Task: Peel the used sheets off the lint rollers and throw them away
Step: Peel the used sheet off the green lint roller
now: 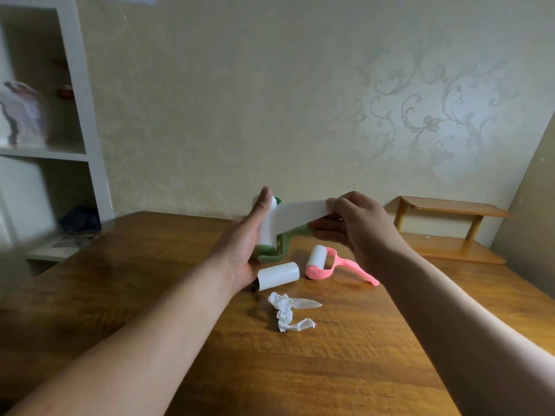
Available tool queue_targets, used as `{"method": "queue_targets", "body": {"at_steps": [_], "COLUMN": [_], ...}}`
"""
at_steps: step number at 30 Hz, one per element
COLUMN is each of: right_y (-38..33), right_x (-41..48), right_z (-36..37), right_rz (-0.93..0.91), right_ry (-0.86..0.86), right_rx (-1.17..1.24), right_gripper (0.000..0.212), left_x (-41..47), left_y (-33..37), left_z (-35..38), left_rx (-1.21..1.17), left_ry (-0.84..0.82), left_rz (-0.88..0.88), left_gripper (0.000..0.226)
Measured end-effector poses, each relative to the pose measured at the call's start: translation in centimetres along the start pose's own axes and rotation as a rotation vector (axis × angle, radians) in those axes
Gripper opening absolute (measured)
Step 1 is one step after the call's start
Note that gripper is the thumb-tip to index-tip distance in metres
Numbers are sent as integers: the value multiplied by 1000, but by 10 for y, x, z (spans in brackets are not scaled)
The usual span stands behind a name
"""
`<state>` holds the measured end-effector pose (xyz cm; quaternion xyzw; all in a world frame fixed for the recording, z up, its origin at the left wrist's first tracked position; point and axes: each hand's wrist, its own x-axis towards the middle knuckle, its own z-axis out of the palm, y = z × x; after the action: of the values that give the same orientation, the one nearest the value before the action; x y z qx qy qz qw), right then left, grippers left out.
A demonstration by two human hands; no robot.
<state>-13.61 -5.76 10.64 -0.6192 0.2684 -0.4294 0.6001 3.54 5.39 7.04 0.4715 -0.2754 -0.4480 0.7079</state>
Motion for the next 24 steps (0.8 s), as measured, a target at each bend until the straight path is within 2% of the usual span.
{"method": "queue_targets", "body": {"at_steps": [2, 6, 9, 11, 15, 16, 20, 24], "right_y": [1, 4, 10, 15, 19, 18, 17, 22], "right_x": [3, 8, 11, 13, 17, 19, 24, 25], "right_z": [-2, -10, -14, -13, -13, -15, -27, -33], "right_rz": [-5, -18, 13, 30, 21, 14, -16, -10], "right_ry": [8, 36, 36, 28, 33, 35, 34, 35], "right_rx": [-18, -3, 37, 27, 19, 13, -16, 19], "right_gripper": [12, 12, 12, 13, 14, 14, 14, 14], "left_x": [0, 5, 10, 12, 8, 7, 12, 20], "left_y": [1, 7, 8, 8, 9, 10, 14, 13], "left_z": [-9, -17, -16, -13, -14, -16, -25, -29], "left_rx": [23, -82, -203, -198, -114, -80, -49, -134], "left_ry": [-24, -19, 112, 211, 139, 121, 122, 172], "left_rz": [15, 2, -22, -4, 49, 55, 31, 4], "left_gripper": [84, 35, 42, 49, 78, 76, 45, 44]}}
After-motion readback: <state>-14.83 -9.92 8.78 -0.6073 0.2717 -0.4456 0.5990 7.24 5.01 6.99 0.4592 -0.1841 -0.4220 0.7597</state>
